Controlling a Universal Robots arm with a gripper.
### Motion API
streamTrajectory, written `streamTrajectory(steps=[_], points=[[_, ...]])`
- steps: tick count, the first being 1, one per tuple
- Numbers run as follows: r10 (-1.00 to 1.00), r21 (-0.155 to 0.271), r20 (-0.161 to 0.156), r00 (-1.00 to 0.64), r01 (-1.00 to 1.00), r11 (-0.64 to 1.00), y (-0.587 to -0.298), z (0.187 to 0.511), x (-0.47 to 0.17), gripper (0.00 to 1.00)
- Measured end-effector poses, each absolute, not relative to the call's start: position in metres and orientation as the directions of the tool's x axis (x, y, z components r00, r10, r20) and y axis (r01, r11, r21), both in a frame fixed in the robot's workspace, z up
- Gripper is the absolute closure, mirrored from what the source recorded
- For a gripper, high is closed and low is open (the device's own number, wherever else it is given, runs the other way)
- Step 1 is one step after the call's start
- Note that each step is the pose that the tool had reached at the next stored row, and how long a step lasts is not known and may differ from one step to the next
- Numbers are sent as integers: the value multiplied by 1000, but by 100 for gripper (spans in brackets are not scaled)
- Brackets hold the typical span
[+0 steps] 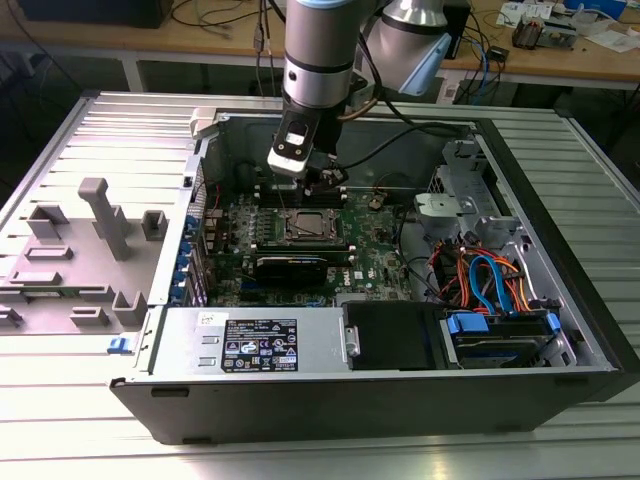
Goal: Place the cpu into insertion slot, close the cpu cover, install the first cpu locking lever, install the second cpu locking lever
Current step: 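Install the first cpu locking lever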
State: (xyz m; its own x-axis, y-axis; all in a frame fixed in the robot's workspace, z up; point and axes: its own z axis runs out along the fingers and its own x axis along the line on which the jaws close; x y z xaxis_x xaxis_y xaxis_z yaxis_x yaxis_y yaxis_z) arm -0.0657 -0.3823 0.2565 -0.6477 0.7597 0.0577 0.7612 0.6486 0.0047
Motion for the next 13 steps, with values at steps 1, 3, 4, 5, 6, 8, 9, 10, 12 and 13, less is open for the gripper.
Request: streamTrajectory(steps=[1,3,4,5,6,8,9,10,12,13], points=[[760,8,54,-648,761,648,-382,257,-66,89],[759,33,34,-650,760,650,-382,257,-66,89],[758,36,31,-651,759,650,-382,257,-67,89],[758,37,30,-651,759,650,-383,257,-67,89],[758,38,29,-652,758,651,-383,257,-68,89],[757,39,28,-652,758,651,-383,258,-68,89],[757,39,28,-652,758,651,-383,258,-68,89],[757,40,27,-653,758,651,-383,259,-68,89],[757,44,24,-653,757,652,-383,260,-68,89],[756,46,23,-654,756,653,-383,260,-68,89]])
